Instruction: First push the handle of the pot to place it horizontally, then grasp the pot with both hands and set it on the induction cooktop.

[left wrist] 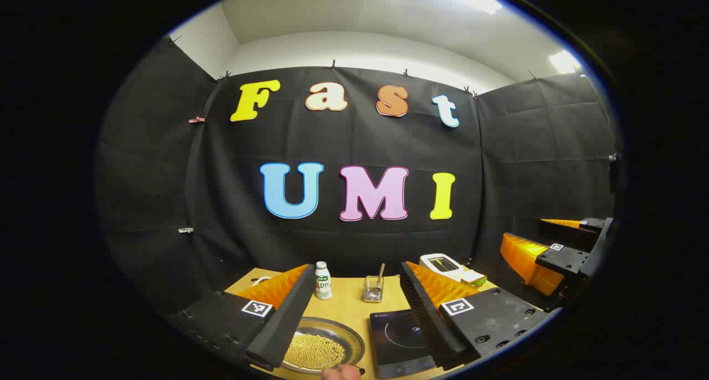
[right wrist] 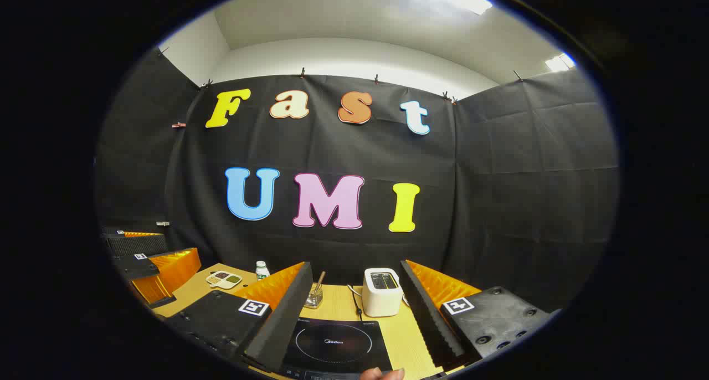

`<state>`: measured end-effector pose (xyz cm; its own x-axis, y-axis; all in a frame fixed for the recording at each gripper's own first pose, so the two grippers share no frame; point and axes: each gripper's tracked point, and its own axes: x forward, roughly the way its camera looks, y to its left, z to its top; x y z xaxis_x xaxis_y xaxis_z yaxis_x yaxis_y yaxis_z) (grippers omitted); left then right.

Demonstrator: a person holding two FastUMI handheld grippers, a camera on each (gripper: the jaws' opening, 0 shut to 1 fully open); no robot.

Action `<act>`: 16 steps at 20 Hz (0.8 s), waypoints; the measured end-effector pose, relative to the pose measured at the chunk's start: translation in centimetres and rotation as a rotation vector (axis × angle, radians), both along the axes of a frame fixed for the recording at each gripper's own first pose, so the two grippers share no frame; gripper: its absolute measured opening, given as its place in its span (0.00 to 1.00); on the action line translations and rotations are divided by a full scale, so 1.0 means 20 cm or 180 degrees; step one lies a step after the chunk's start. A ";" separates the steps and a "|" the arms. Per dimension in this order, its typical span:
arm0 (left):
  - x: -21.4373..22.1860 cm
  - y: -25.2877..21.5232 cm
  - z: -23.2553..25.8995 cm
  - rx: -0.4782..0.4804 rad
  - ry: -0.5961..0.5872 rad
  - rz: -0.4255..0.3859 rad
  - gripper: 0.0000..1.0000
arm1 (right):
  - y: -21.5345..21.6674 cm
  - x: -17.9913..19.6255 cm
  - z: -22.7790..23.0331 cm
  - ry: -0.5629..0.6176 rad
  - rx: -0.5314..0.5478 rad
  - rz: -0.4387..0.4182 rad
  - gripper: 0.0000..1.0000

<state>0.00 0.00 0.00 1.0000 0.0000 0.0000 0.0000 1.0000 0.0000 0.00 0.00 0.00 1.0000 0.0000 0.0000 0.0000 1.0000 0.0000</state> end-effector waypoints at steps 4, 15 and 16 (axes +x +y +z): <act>0.00 -0.02 0.01 0.0066 -0.0009 -0.0021 0.98 | -0.07 0.00 0.00 0.0001 0.0051 -0.0077 0.97; 0.00 -0.07 0.03 0.0141 -0.0008 -0.0038 0.95 | -0.12 -0.02 0.01 -0.0026 0.0074 -0.0118 0.96; 0.00 -0.08 0.03 0.0143 -0.0008 -0.0043 0.95 | -0.11 -0.02 0.01 -0.0029 0.0083 -0.0109 0.97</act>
